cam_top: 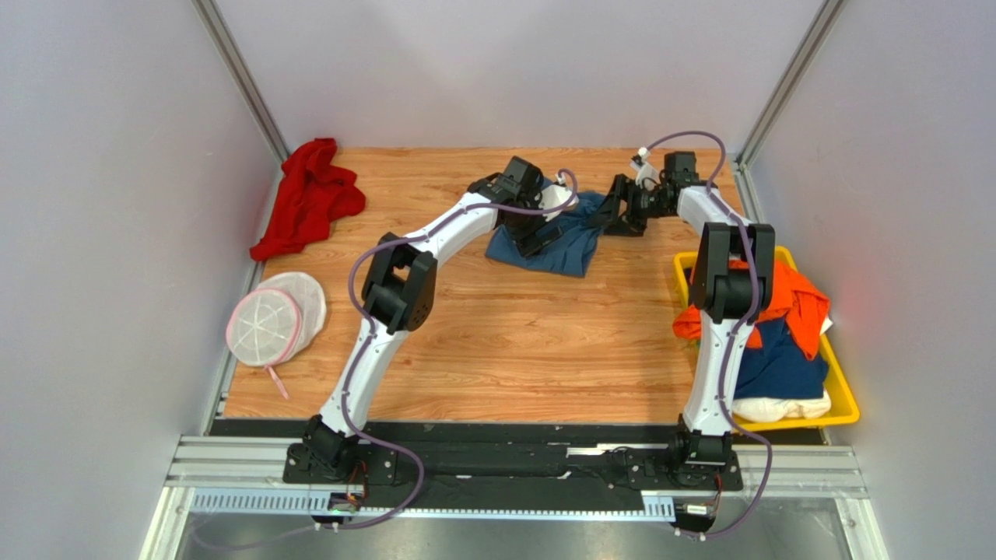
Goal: Fold and stack the t-shirts
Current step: Put the neatly folded tshirt into the corner of the board with the right arm
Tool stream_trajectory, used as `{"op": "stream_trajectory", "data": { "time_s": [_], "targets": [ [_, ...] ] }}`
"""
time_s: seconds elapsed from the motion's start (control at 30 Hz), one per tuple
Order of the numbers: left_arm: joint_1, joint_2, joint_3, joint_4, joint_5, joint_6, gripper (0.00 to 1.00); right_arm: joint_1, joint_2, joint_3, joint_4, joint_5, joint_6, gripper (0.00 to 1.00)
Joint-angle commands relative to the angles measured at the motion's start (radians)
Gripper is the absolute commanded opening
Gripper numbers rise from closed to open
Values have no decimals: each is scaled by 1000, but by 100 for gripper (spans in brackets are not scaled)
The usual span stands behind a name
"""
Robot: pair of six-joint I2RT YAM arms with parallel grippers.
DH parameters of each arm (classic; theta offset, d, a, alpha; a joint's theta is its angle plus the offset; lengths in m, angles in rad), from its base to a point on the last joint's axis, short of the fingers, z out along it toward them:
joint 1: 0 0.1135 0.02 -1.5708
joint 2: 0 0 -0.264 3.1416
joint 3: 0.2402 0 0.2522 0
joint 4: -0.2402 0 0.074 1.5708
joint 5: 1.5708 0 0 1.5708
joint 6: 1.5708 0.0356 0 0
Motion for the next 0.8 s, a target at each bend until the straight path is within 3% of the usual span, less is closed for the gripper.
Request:
{"op": "stream_trajectory", "data": {
  "time_s": [0.0, 0.23, 0.27, 0.3, 0.77],
  "targets": [
    [-12, -72, -19, -35, -7, 23, 94, -4, 9, -5, 32, -22, 2, 72],
    [-14, -79, -36, -32, -12, 29, 93, -4, 32, 9, 35, -3, 6, 76],
    [-14, -81, -39, -34, -12, 27, 93, -4, 38, 9, 35, -3, 9, 88],
    [-14, -84, -41, -32, -12, 30, 93, -4, 41, 12, 34, -5, 10, 89],
    [-12, -105, -62, -29, 1, 15, 93, 42, 52, -12, 48, 0, 33, 88]
  ]
}}
